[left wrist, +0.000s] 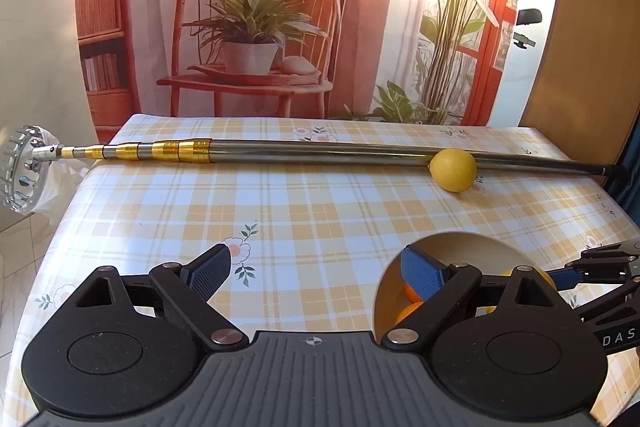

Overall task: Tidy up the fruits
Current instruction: 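Lower the lemon into the plate and open the right gripper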

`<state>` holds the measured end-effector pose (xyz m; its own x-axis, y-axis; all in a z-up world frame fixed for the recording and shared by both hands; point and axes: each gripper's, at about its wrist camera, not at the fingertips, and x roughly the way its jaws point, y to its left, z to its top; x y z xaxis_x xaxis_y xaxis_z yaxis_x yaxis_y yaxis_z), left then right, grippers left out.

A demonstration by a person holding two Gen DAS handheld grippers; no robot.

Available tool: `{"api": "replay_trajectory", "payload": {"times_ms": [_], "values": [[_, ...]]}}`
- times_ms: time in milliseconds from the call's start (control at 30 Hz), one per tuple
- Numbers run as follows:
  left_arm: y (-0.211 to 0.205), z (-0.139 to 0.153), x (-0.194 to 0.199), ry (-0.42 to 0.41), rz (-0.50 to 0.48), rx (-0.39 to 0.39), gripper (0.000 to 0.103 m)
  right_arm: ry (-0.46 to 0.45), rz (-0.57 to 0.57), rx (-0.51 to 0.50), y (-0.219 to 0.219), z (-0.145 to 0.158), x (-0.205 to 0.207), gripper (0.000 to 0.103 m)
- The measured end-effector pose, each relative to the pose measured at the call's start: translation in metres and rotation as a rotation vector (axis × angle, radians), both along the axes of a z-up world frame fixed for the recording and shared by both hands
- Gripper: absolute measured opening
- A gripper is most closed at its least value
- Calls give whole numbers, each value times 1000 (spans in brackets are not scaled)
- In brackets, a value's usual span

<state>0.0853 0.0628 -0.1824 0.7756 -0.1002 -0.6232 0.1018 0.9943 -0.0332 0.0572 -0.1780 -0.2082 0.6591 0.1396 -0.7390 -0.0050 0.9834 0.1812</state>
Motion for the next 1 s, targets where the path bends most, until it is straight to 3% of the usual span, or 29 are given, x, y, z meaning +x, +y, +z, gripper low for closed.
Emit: {"api": "replay_trajectory", "payload": {"times_ms": [333, 567, 800, 1000], "values": [[-6, -2, -3, 14, -1, 47, 94, 1, -5, 3, 0, -1, -2, 55], [-4, -2, -3, 28, 8, 34, 94, 7, -10, 6, 0, -2, -2, 56], [-3, -2, -4, 31, 15, 30, 94, -52, -28, 10, -3, 7, -6, 84], [-3, -1, -4, 29, 25, 30, 94, -158, -138, 25, -24, 23, -14, 88]]}}
